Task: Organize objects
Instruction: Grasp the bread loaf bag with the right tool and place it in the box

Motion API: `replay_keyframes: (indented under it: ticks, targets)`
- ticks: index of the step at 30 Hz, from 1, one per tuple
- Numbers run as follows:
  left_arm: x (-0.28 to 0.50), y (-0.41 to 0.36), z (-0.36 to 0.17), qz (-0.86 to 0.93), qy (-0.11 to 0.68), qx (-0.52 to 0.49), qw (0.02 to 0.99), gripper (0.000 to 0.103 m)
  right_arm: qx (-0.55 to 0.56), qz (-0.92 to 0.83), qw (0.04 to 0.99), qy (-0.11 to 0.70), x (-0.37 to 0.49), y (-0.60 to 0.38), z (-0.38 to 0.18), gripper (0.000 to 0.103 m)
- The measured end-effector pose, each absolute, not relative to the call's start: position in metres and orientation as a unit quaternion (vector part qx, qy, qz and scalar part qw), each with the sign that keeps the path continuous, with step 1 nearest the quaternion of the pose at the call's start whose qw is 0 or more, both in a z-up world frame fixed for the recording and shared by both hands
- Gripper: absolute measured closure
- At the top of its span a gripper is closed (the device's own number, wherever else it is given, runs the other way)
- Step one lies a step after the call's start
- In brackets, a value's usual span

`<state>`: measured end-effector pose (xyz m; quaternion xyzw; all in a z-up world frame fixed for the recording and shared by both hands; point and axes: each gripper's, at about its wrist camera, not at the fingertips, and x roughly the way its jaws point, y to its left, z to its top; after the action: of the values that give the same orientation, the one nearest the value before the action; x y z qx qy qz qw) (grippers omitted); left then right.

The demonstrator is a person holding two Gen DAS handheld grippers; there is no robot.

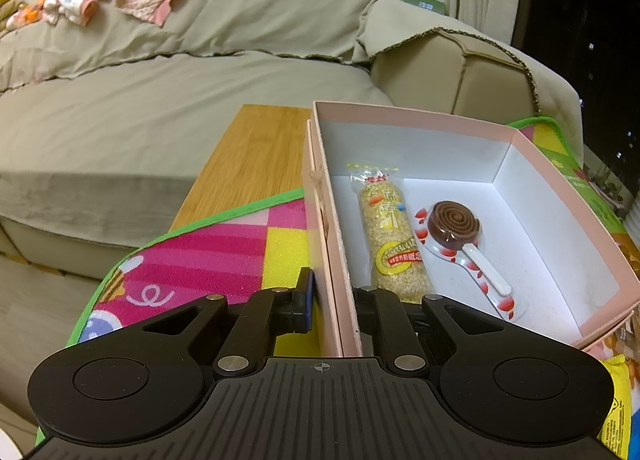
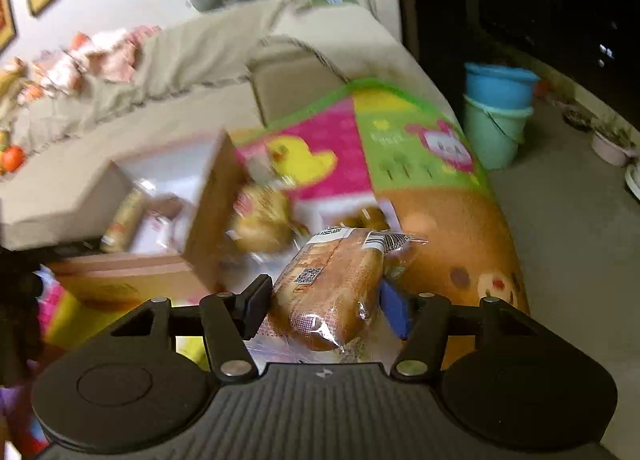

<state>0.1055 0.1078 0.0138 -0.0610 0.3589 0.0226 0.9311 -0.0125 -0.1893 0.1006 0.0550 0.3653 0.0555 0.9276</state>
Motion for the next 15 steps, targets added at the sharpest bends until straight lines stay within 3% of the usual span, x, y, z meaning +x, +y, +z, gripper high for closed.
replay_keyframes:
  ticks: [15]
  targets:
    - [0.106,0.109,0.014,0.02,0.358,-0.064,0.931,0.09,0.048,0.22,0.936,0.269,0.028,-0.091,0.154,0.044]
